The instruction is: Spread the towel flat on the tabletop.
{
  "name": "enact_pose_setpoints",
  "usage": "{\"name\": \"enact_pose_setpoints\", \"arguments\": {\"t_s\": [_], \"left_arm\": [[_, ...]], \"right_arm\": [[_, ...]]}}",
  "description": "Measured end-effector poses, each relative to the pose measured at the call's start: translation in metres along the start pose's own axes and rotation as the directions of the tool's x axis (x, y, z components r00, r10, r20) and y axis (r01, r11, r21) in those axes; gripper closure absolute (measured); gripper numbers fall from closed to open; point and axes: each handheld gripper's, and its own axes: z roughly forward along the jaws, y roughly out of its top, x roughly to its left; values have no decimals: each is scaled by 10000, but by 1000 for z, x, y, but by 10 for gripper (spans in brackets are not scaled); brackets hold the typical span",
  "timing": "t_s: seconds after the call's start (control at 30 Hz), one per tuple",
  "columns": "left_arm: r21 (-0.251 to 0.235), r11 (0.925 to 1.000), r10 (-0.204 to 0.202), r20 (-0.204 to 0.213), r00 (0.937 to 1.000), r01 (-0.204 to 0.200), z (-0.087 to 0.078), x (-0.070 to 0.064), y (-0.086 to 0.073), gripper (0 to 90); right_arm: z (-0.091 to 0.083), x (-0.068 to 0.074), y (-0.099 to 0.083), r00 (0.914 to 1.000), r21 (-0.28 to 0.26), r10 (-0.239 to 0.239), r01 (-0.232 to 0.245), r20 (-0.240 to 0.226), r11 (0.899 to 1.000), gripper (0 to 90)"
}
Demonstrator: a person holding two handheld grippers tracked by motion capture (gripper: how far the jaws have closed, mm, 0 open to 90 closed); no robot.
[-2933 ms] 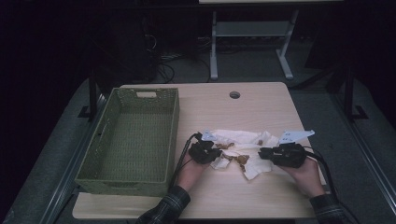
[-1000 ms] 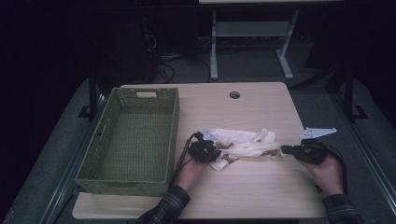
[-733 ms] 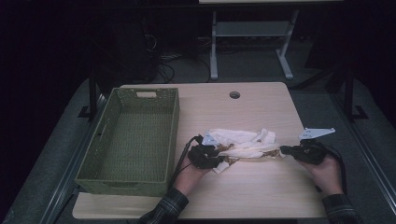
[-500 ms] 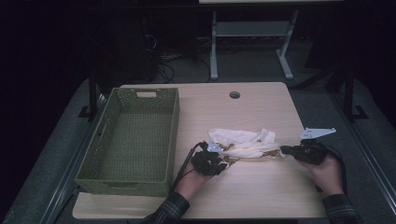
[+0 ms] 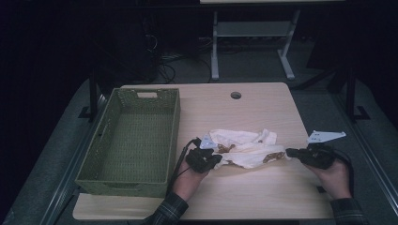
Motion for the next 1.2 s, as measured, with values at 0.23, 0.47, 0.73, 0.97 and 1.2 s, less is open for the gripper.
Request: {"name": "enact_pose_setpoints", "arguments": {"t_s": [0.23,0.47,0.73,0.97,1.2], "left_arm": [[121,9997,-227,58,9997,226,-9,-13,-13,898],[391,9989,-253,-48,9997,254,-14,-19,-20,898],[612,9971,-454,-44,9990,456,-8,-14,-25,898],[874,9955,-351,-124,9993,361,1,-13,-27,897],[1381,9898,-349,-22,9994,349,8,-13,-33,897]], "right_arm": [[-15,11,-14,9988,-27,-267,266,-402,9996,888],[-21,24,-30,9899,201,-620,651,-1278,9977,879],[-22,32,-36,9838,354,-677,746,-1659,9966,835],[4,33,-37,9839,1279,-853,1060,-1572,9861,870],[5,35,-37,9800,1407,-1048,1292,-1689,9816,882]]}}
